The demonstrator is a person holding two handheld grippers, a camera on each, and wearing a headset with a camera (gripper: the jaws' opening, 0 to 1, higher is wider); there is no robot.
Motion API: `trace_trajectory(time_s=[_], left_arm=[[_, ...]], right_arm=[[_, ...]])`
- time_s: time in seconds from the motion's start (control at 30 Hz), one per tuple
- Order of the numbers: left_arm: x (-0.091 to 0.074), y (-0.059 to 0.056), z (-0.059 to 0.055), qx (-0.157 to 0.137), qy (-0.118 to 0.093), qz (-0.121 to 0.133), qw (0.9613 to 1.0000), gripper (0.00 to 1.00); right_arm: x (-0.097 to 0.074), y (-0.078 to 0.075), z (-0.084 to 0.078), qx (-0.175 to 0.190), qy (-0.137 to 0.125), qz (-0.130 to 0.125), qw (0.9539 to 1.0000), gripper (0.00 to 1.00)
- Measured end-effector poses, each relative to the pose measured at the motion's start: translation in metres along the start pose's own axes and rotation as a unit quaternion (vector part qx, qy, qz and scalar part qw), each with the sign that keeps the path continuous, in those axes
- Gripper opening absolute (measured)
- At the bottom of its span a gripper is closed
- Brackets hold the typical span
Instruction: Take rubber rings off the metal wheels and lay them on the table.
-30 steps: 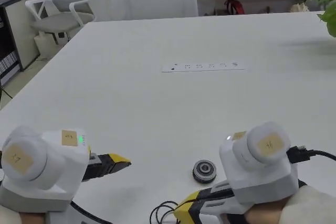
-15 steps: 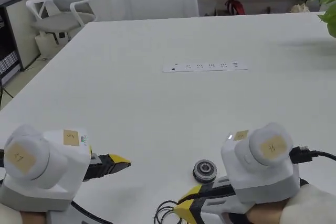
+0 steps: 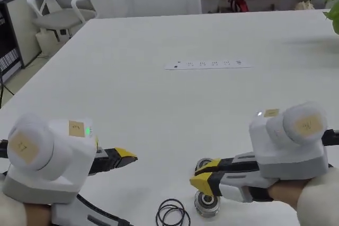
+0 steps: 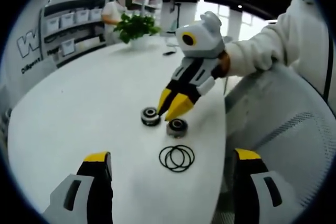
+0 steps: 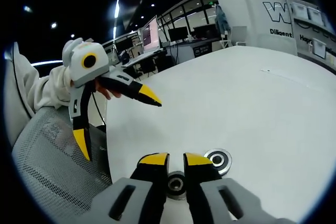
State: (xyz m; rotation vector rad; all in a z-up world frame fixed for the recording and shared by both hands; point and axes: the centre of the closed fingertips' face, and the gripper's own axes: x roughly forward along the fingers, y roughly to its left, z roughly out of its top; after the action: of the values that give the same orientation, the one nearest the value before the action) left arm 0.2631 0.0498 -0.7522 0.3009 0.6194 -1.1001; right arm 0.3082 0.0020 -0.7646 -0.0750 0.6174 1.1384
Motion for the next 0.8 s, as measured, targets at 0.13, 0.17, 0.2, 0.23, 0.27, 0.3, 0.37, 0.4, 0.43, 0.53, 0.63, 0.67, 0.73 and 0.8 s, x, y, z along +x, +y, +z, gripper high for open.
trace_trajectory(time_s=[0.13,0.17,0.2,0.23,0.27,0.3,0.37,0.4,0.43,0.53,0.63,0.67,0.73,0.8], left_arm=[[-0.002,0.002,0.011,0.009,-0.008,0.003,0.9999,0.97],[-0.003,0.002,0.016,0.014,-0.011,0.002,0.9998,0.97],[-0.003,0.002,0.017,0.015,-0.012,0.002,0.9998,0.97],[-0.004,0.003,0.022,0.018,-0.016,0.003,0.9997,0.97],[-0.005,0.004,0.024,0.018,-0.019,0.003,0.9997,0.97],[-0.005,0.006,0.028,0.014,-0.024,0.002,0.9996,0.97],[-0.006,0.009,0.033,0.010,-0.032,-0.002,0.9994,0.97],[-0.006,0.009,0.035,0.011,-0.034,-0.003,0.9994,0.97],[-0.007,0.010,0.038,0.014,-0.037,-0.005,0.9992,0.96],[-0.008,0.014,0.046,0.022,-0.044,-0.008,0.9988,0.95],[-0.007,0.016,0.052,0.029,-0.048,-0.013,0.9983,0.95],[-0.007,0.017,0.054,0.034,-0.048,-0.016,0.9981,0.94],[-0.005,0.019,0.057,0.040,-0.047,-0.017,0.9980,0.94],[-0.002,0.022,0.061,0.050,-0.048,-0.020,0.9974,0.93]], right_arm=[[-0.004,-0.005,0.003,-0.009,-0.007,-0.005,0.9999,0.13],[-0.005,-0.006,0.005,-0.011,-0.009,-0.005,0.9999,0.13],[-0.006,-0.007,0.005,-0.012,-0.011,-0.005,0.9999,0.14],[-0.007,-0.008,0.006,-0.013,-0.013,-0.005,0.9998,0.15],[-0.007,-0.009,0.007,-0.013,-0.014,-0.005,0.9998,0.16],[-0.008,-0.010,0.008,-0.012,-0.017,-0.005,0.9998,0.18],[-0.011,-0.013,0.010,-0.010,-0.023,-0.005,0.9997,0.20],[-0.013,-0.014,0.011,-0.009,-0.027,-0.005,0.9996,0.22],[-0.015,-0.015,0.012,-0.011,-0.030,-0.004,0.9995,0.23],[-0.019,-0.018,0.012,-0.016,-0.030,-0.003,0.9994,0.26],[-0.022,-0.021,0.008,-0.018,-0.021,-0.005,0.9996,0.27],[-0.024,-0.022,0.007,-0.021,-0.020,-0.005,0.9996,0.28],[-0.029,-0.026,0.006,-0.018,-0.020,-0.004,0.9996,0.29],[-0.034,-0.031,0.007,-0.006,-0.025,-0.005,0.9997,0.30]])
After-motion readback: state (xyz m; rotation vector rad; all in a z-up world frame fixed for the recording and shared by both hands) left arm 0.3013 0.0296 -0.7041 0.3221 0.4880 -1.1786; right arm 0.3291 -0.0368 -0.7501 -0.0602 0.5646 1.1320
